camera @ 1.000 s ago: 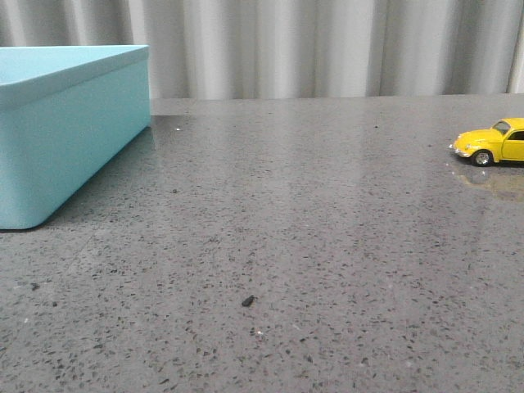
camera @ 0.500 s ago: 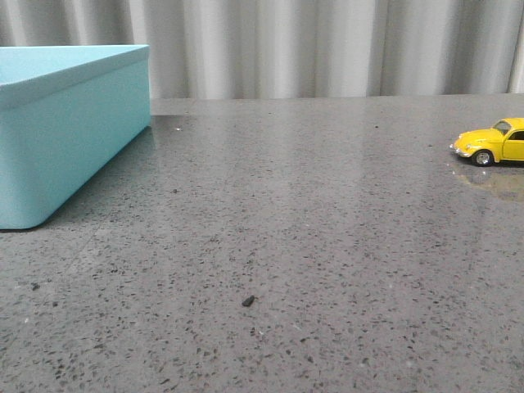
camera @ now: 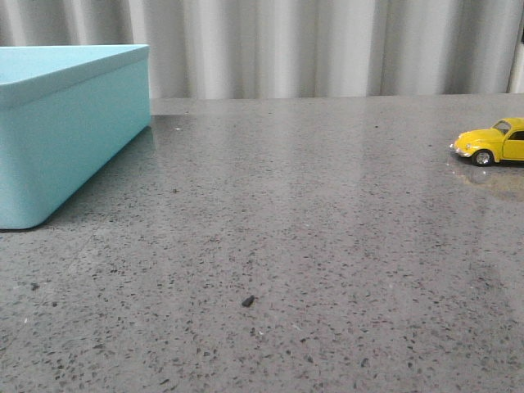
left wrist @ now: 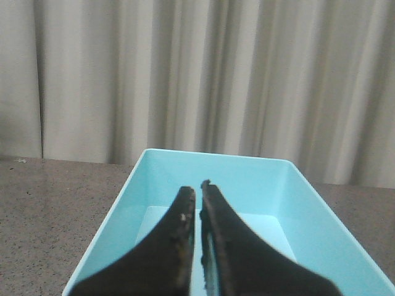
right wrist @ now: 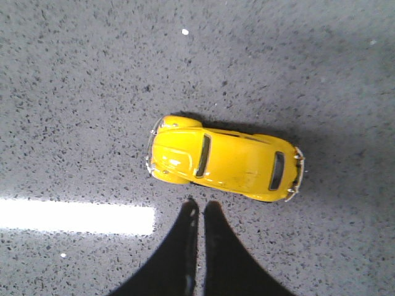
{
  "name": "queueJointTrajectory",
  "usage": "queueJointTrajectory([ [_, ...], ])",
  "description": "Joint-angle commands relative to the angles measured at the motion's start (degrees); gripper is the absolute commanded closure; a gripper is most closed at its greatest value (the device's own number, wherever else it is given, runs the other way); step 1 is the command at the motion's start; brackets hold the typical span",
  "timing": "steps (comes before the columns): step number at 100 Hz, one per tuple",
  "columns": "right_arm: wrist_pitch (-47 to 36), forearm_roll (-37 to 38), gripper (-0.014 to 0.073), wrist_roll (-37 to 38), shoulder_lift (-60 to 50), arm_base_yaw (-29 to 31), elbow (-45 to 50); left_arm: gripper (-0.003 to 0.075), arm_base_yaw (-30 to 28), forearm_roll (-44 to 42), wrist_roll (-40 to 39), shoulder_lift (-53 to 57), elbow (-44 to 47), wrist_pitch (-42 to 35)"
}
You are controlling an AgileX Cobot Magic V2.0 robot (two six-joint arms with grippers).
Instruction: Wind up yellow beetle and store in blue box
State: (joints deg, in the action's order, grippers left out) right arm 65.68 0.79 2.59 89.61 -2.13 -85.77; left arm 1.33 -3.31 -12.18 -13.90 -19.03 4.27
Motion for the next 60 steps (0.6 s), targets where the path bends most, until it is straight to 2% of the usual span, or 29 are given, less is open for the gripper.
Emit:
queueJointTrajectory([
  [1, 0.8, -0.3, 0.0654, -0.2, 0.7, 0.0, -2.9, 0.0741, 0.2, 0.5, -0.2, -1.0, -2.1, -4.7],
  [60, -0.9, 0.8, 0.0654, 0.4, 7.1, 0.4, -3.5, 0.0741, 0.2, 0.5, -0.2, -1.0, -2.1, -4.7],
])
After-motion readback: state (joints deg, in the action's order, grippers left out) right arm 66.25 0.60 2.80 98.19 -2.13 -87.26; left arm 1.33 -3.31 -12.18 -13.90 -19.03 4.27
